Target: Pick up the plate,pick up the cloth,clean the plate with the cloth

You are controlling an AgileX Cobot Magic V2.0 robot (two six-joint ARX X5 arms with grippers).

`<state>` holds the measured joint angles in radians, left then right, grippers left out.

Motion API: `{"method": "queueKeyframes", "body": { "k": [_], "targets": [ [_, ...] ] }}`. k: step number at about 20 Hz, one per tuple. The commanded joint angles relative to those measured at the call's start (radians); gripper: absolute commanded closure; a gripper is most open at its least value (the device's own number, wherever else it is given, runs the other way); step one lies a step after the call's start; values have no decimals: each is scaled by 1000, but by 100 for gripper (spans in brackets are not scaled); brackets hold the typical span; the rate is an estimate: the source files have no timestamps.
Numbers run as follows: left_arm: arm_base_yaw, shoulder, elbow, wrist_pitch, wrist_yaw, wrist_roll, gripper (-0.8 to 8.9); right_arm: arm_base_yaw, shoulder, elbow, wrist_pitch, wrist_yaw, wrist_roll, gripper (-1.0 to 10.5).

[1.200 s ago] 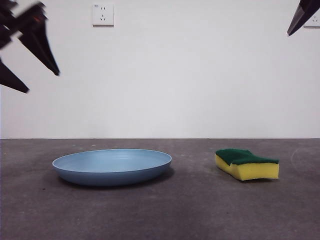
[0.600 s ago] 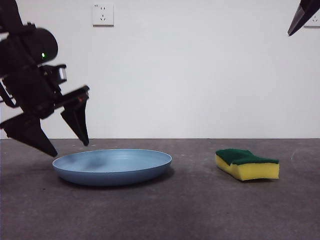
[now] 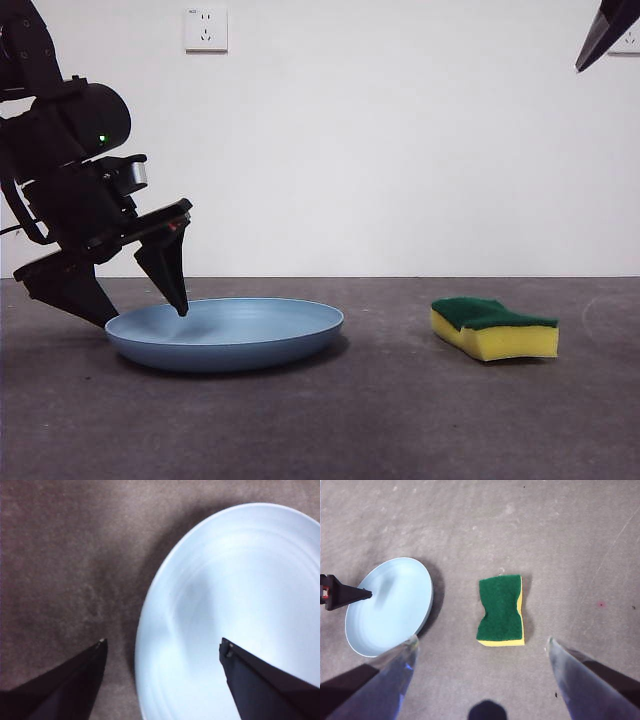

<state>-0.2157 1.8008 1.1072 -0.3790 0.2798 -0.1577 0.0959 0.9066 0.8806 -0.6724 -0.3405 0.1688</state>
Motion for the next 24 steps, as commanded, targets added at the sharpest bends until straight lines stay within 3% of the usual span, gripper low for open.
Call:
{"method": "queueKeyframes", "body": {
  "k": [1,4,5,6,7,11,17,22,24],
  "targets": [
    [-6,42,-3,-8,1,4,441,-1,1,0,5,1,7,509],
    [-12,55,-3,-11,-14,4,458,-1,1,0,5,1,7,509],
    [-14,55,-3,-10,-18,5,557,-1,1,0,5,1,7,509],
    [-14,55,-3,-10,-18,13,742,-1,1,0,5,1,7,509],
    [-15,55,-3,-10,-16,27,832,-1,1,0,5,1,7,509],
    [-17,55,0,3,-18,33,821,-1,1,0,5,2,6,509],
    [-19,-24,29,-2,-19,57,820,8,38,5,5,-4,-66,509],
    [-19,-225,29,-44,-23,81,820,65,257,90,-6,-16,-119,509],
    [-19,-319,29,-88,-68,96,820,109,374,167,-25,64,-145,509]
  ]
}}
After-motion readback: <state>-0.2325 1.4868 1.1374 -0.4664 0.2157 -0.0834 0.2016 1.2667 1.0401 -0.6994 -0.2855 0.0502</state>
